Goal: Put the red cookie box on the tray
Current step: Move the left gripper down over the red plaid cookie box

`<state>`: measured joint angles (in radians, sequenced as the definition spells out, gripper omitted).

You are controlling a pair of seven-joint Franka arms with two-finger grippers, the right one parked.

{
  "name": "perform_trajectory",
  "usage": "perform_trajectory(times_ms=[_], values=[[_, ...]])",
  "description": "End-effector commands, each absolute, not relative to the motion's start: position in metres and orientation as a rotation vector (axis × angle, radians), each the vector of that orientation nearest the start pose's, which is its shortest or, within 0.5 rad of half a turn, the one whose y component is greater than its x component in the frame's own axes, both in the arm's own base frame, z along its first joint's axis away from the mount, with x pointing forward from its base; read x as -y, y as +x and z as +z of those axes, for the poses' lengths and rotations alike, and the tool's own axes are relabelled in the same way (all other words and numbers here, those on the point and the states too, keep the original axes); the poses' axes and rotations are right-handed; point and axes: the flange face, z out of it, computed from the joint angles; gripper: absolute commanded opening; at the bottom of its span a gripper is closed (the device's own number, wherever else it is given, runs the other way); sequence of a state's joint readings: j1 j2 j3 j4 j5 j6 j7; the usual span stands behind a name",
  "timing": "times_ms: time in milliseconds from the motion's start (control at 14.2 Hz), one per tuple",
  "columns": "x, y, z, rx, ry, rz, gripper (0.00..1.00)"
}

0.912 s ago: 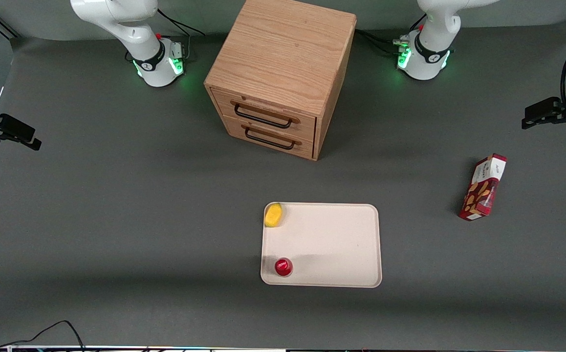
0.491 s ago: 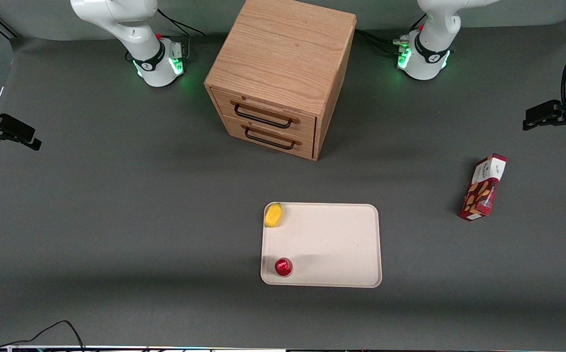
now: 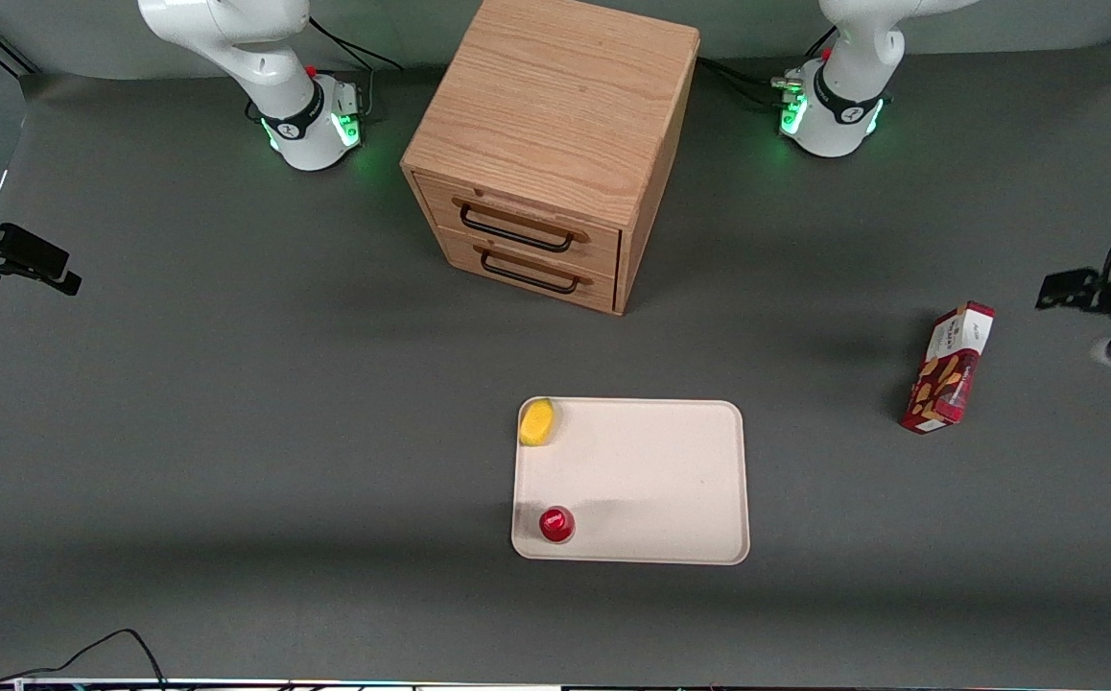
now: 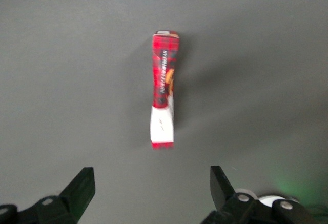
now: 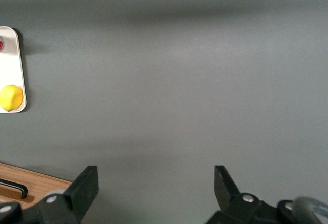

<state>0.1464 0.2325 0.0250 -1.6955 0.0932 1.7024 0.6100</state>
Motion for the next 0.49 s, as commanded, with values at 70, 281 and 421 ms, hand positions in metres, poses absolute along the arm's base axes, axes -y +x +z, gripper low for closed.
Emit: perform_trajectory(times_ms=[70,281,421], values=[[-0.121,0.575,0.339,-0.821,-3.057,0.299,1.0],[-0.12,0.561,0.28,-0.798,-3.078,0.188,1.0],[-0.116,0.547,0.255,-0.746,-3.111,0.12,0.38]])
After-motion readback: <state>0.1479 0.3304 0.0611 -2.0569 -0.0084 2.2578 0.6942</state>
